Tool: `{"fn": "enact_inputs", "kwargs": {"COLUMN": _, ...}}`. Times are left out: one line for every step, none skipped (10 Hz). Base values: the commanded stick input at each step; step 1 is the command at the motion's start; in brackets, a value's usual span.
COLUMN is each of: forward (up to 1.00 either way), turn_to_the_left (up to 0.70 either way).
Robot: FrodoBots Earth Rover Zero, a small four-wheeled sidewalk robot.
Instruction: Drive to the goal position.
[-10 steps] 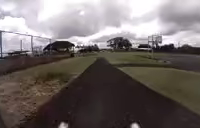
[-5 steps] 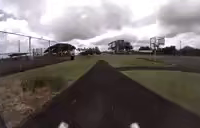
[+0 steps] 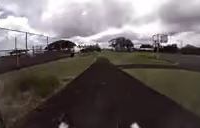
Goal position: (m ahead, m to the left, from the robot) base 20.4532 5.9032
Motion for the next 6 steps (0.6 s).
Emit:
{"fn": "enact_inputs", "kwargs": {"forward": 1.00, "turn_to_the_left": 0.00}}
{"fn": "enact_inputs", "kwargs": {"forward": 1.00, "turn_to_the_left": 0.00}}
{"fn": "enact_inputs", "kwargs": {"forward": 1.00, "turn_to_the_left": 0.00}}
{"fn": "enact_inputs", "kwargs": {"forward": 1.00, "turn_to_the_left": 0.00}}
{"fn": "enact_inputs", "kwargs": {"forward": 1.00, "turn_to_the_left": 0.00}}
{"fn": "enact_inputs", "kwargs": {"forward": 1.00, "turn_to_the_left": 0.00}}
